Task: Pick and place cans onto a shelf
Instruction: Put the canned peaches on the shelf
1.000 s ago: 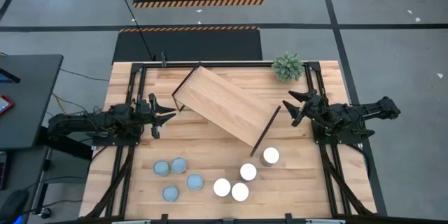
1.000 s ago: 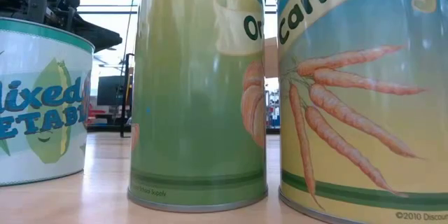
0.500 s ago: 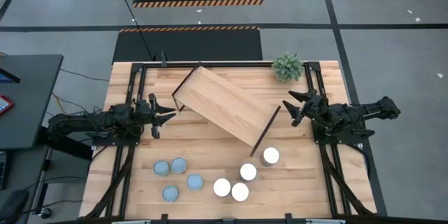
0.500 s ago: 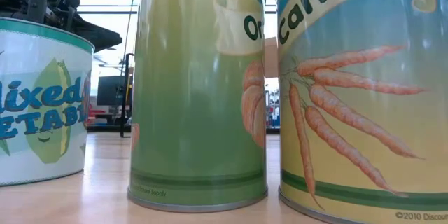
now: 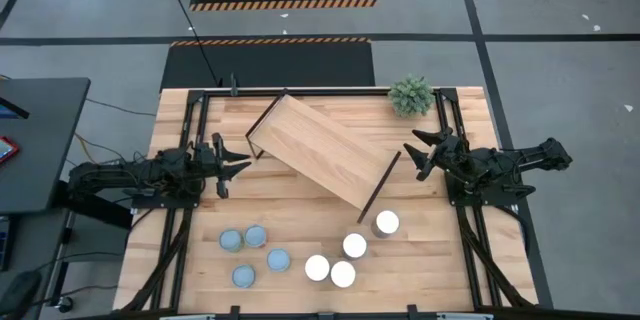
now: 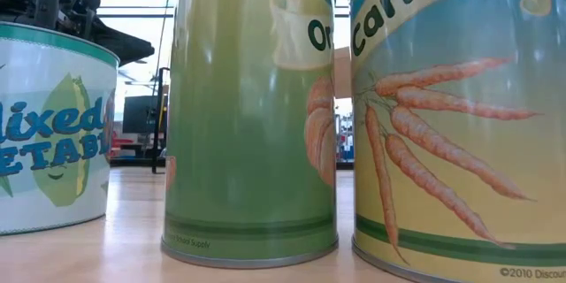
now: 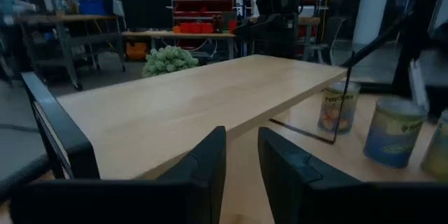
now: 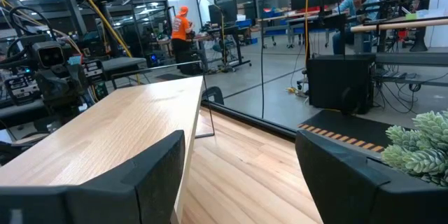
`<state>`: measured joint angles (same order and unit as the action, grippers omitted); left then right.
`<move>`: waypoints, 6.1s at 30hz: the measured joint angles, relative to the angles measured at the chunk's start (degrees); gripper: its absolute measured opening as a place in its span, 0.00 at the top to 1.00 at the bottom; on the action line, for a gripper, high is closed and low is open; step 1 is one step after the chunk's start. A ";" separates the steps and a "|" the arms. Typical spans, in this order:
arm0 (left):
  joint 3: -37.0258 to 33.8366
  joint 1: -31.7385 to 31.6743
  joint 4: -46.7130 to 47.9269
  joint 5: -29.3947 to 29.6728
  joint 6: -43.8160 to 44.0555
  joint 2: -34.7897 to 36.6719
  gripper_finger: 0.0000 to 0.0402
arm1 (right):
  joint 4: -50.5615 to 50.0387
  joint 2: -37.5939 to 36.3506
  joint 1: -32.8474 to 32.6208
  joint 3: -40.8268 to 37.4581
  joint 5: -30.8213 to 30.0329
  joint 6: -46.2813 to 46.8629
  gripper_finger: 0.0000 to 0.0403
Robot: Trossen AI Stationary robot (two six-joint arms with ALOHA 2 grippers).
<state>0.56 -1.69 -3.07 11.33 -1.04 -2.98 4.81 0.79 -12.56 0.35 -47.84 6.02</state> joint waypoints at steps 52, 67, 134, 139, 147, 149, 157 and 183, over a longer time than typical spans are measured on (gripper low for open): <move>0.00 0.00 -42.00 9.40 46.75 0.00 0.77 | 37.96 -0.02 0.73 -0.01 -0.66 25.72 0.31; 5.00 0.00 -25.93 3.73 43.45 0.00 0.48 | 6.16 7.76 -1.03 20.60 6.05 28.64 0.31; 21.75 0.00 5.66 0.37 37.73 -1.62 0.41 | -79.90 74.01 -22.59 68.01 33.03 47.35 0.36; 21.77 0.01 8.38 0.33 37.85 -1.62 0.41 | -79.03 75.53 -21.37 67.99 39.26 49.16 0.20; 21.77 0.02 9.42 0.31 37.81 -1.62 0.41 | -74.97 78.52 -22.95 66.53 36.15 47.29 0.02; 21.77 0.00 9.39 -0.23 37.79 -1.62 0.41 | -70.43 78.92 -22.92 64.86 36.88 46.48 0.03; 21.77 0.01 9.38 -0.74 38.16 -1.62 0.41 | -65.51 78.91 -21.59 61.37 36.61 42.90 0.01; 21.77 0.02 9.35 -0.74 38.38 -1.62 0.41 | -38.37 78.86 -20.56 44.81 31.36 31.38 0.01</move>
<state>22.33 -1.67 6.28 10.59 37.34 -4.60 -33.56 79.66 -33.12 45.16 -16.49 37.40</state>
